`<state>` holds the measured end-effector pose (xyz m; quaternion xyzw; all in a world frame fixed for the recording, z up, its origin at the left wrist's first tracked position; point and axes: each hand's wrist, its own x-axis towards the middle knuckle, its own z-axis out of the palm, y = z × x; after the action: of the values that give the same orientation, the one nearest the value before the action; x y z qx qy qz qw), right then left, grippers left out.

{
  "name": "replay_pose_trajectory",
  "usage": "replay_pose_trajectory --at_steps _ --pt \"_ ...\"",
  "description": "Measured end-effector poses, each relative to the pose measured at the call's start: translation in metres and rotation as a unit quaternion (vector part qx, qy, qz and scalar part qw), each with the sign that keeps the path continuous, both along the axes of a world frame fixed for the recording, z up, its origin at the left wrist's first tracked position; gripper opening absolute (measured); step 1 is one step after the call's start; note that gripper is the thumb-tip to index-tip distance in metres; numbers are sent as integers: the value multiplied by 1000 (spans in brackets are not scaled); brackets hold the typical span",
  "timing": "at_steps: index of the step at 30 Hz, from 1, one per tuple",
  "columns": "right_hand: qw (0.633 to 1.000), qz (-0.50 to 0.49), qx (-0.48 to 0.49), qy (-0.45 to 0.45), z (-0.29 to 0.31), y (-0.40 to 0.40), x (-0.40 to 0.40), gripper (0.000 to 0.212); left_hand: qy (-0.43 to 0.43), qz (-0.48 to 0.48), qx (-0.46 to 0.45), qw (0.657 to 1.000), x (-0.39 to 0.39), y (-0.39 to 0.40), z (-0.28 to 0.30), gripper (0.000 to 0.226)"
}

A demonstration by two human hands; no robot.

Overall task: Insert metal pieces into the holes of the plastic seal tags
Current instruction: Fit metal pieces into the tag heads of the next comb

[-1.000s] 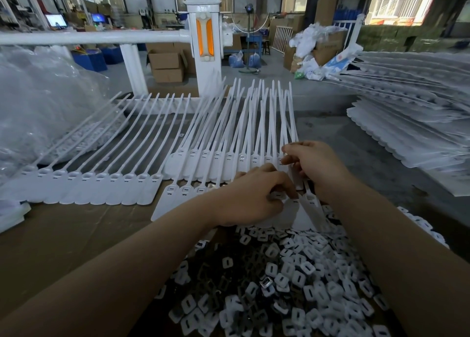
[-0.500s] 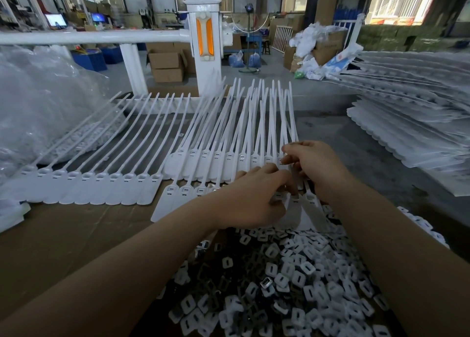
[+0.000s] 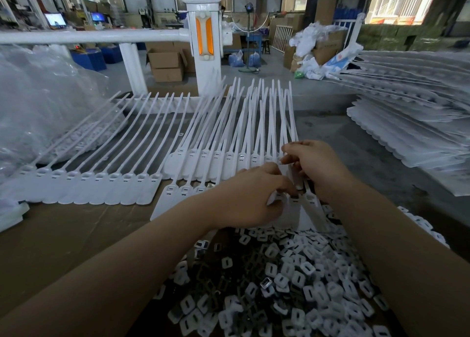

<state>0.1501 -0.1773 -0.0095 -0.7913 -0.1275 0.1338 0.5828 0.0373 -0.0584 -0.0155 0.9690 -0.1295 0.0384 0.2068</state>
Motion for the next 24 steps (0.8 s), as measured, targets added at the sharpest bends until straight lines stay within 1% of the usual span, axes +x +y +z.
replay_pose_trajectory --at_steps 3,5,7,10,12,15,17,22,24 --pt "1000 2 3 3 0 -1 0 17 -4 -3 -11 1000 -1 2 0 40" --pt "1000 5 8 9 0 -1 0 17 27 -1 -46 999 -2 4 4 49" --pt "1000 8 7 8 -1 -1 0 17 49 -11 -73 996 -4 10 13 49" --pt "1000 1 -1 -7 -2 0 2 15 55 -10 -60 997 -11 28 35 28" --pt "1000 -4 -3 -8 -2 1 3 13 129 -14 -61 990 -20 35 48 16" --pt "1000 -9 -6 -3 -2 0 4 13 249 -45 -15 967 -29 34 54 16" --pt "1000 -5 -5 -3 -2 0 4 13 296 -51 17 954 -30 29 52 20" --pt "1000 -3 -1 0 -1 -1 3 12 314 -23 102 944 -26 22 45 26" --pt "1000 -1 0 1 -1 -1 3 12 322 -10 104 941 -26 23 43 22"
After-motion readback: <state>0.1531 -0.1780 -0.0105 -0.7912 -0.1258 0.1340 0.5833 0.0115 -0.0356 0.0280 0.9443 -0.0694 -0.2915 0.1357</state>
